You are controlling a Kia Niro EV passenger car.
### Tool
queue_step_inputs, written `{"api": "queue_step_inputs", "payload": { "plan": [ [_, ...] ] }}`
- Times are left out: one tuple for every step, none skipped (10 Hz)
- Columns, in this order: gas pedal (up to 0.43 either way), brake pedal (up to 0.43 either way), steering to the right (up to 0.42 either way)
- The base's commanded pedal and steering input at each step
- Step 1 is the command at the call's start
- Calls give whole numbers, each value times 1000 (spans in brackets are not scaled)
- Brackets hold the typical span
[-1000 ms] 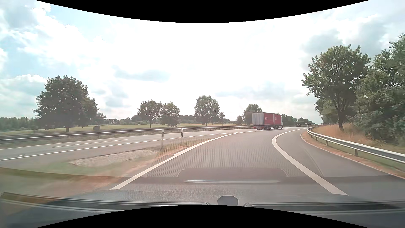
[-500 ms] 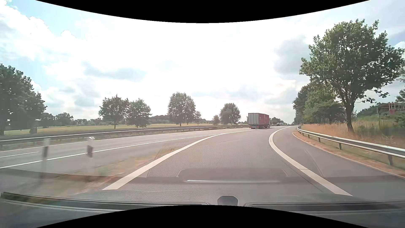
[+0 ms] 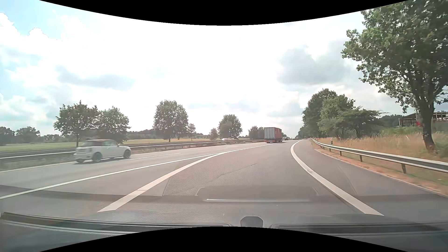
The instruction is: Follow the waypoints while adhering to traffic rules and regulations
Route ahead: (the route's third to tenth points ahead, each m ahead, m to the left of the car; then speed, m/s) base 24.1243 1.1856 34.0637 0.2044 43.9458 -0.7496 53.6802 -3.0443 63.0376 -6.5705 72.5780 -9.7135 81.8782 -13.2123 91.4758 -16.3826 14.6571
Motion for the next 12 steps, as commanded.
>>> {"api": "queue_step_inputs", "payload": {
  "plan": [
    [421,0,80],
    [500,0,79],
    [500,0,78],
    [500,0,74],
    [520,0,68],
    [539,0,66],
    [571,0,65],
    [579,0,63],
    [598,0,56],
    [642,0,44],
    [650,0,36],
    [661,0,32]
  ]
}}
